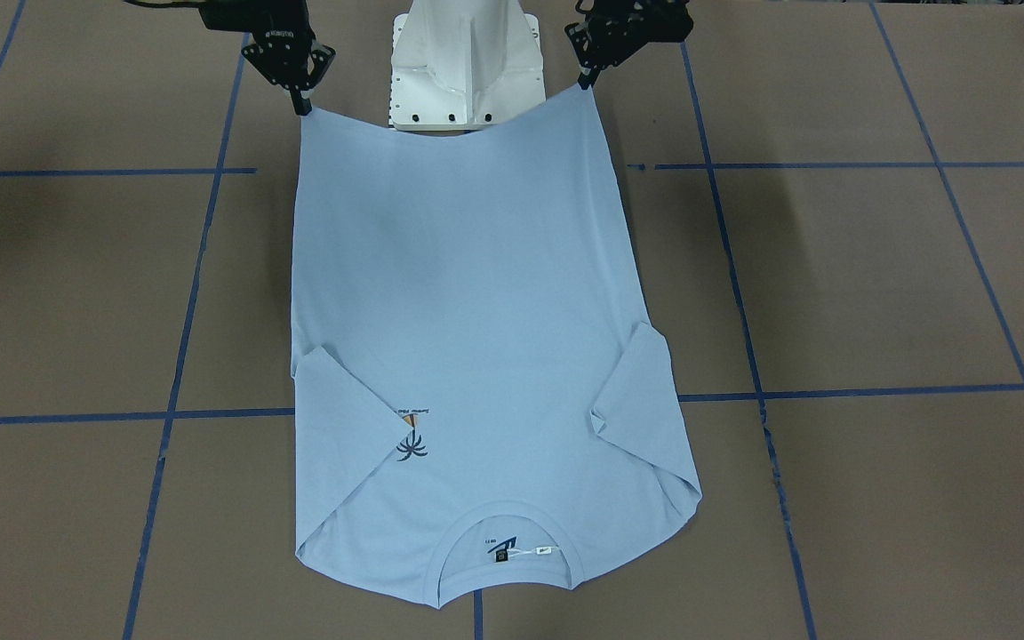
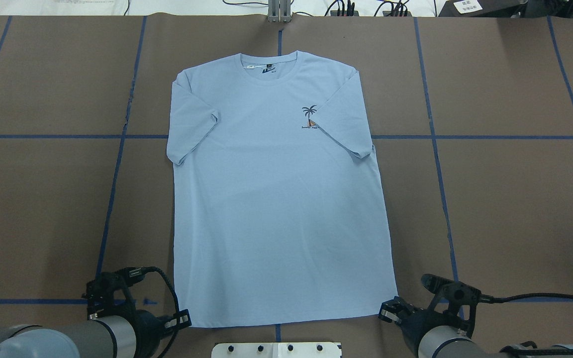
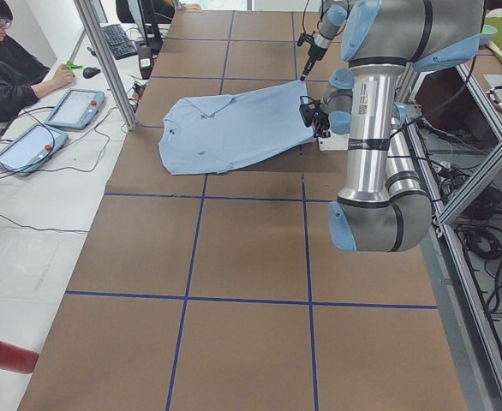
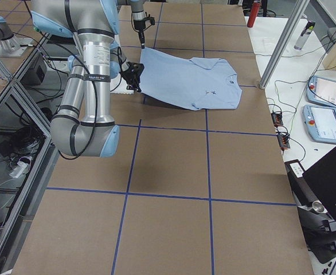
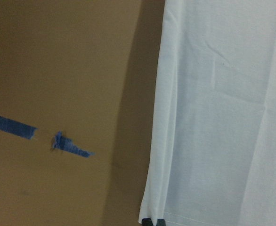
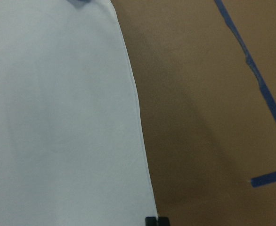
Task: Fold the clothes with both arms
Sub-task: 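Lift the hem with both grippers and fold it toward the collar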
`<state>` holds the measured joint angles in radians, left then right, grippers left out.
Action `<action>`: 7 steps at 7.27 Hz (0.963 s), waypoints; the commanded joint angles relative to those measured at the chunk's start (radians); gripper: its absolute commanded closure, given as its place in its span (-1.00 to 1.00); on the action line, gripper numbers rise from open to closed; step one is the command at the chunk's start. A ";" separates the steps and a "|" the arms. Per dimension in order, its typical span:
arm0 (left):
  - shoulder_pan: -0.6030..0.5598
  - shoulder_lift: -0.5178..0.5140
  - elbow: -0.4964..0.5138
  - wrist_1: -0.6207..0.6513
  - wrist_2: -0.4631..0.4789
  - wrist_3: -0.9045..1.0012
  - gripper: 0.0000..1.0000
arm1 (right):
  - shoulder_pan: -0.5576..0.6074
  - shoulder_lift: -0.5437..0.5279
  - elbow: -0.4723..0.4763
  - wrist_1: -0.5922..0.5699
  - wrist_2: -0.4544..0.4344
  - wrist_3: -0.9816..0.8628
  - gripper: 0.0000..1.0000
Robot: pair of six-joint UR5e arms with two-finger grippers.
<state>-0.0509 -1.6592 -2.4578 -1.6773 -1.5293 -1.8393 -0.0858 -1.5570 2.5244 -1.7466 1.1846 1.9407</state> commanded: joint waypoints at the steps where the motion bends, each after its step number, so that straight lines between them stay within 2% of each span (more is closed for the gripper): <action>1: -0.058 -0.005 -0.217 0.152 -0.109 0.017 1.00 | 0.079 0.133 0.189 -0.271 0.151 -0.003 1.00; 2: -0.128 -0.030 -0.236 0.171 -0.158 0.096 1.00 | 0.146 0.185 0.183 -0.322 0.208 -0.058 1.00; 3: -0.209 -0.080 -0.218 0.186 -0.175 0.220 1.00 | 0.200 0.281 0.156 -0.335 0.213 -0.178 1.00; 4: -0.287 -0.120 -0.173 0.206 -0.208 0.300 1.00 | 0.275 0.352 0.101 -0.350 0.216 -0.224 1.00; 6: -0.476 -0.227 -0.010 0.231 -0.219 0.465 1.00 | 0.516 0.467 -0.078 -0.331 0.384 -0.380 1.00; 7: -0.562 -0.270 0.090 0.231 -0.244 0.538 1.00 | 0.606 0.515 -0.195 -0.279 0.415 -0.463 1.00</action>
<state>-0.4984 -1.8701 -2.4843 -1.4515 -1.7506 -1.4031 0.3911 -1.1061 2.4656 -2.0706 1.5344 1.5802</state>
